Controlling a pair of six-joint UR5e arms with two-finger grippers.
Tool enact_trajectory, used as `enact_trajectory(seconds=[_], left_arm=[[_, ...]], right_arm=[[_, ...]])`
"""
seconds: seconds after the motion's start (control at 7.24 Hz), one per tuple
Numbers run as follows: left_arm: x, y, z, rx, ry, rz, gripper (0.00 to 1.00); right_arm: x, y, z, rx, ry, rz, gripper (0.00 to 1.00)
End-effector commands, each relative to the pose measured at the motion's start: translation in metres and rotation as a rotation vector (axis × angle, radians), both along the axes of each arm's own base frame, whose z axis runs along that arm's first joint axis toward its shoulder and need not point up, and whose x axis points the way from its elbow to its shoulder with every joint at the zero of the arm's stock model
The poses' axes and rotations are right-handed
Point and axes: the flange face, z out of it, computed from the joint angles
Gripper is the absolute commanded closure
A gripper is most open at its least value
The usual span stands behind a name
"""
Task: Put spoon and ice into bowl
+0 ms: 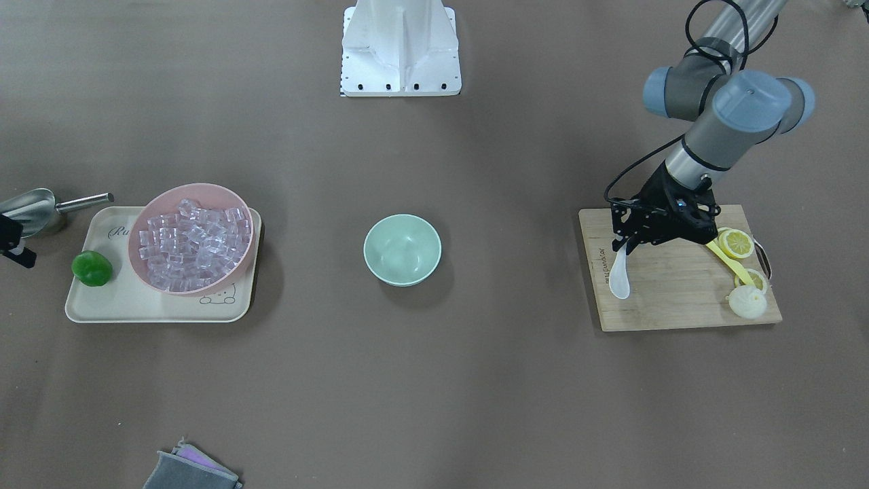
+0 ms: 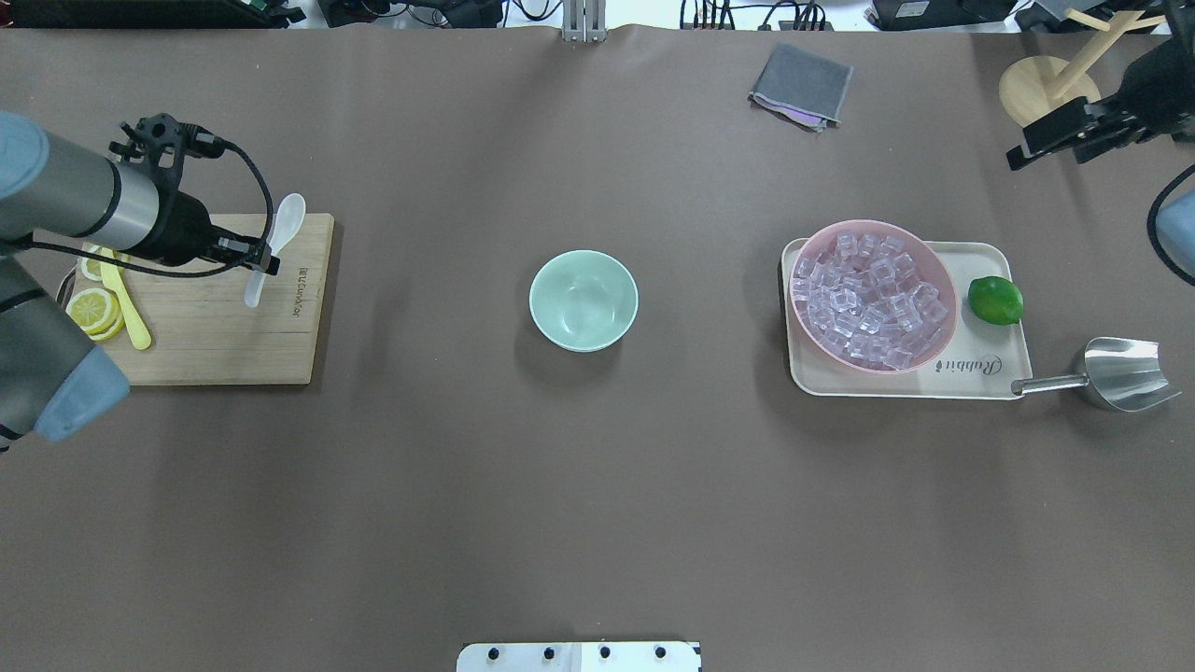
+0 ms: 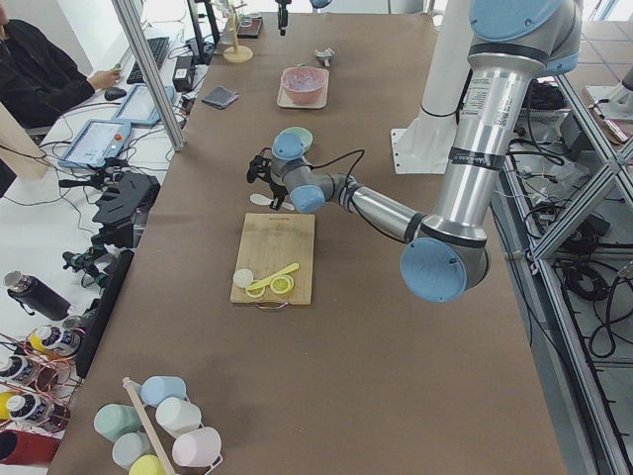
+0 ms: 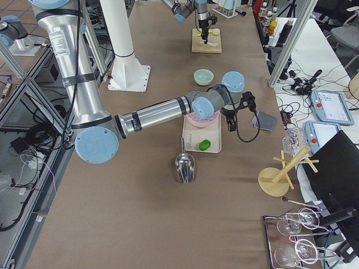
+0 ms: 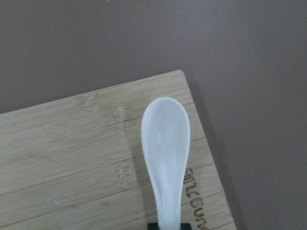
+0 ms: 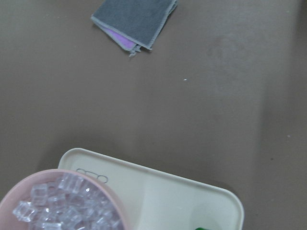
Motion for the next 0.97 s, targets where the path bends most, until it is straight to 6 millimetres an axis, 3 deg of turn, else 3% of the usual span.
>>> enact_trajectory(seconds=[0.0, 0.14, 0.41, 0.83], left_arm=[[0.002, -0.025, -0.060, -0.040, -0.010, -0.031, 1.00], [0.005, -0.032, -0.073, -0.045, -0.011, -0.056, 1.00], [0.006, -0.033, -0.074, -0.048, -0.011, -0.057, 1.00], [0.006, -0.034, -0.071, -0.052, -0.015, -0.059, 1.00]], right_arm=[[-0.082, 0.043, -0.035, 0.017, 0.023, -0.025, 0.00], [-0.111, 0.065, -0.041, 0.084, 0.027, -0.033, 0.01], [-0.157, 0.090, -0.053, 0.209, -0.010, -0.077, 0.01], [-0.180, 0.098, -0.034, 0.228, 0.029, -0.115, 0.06]])
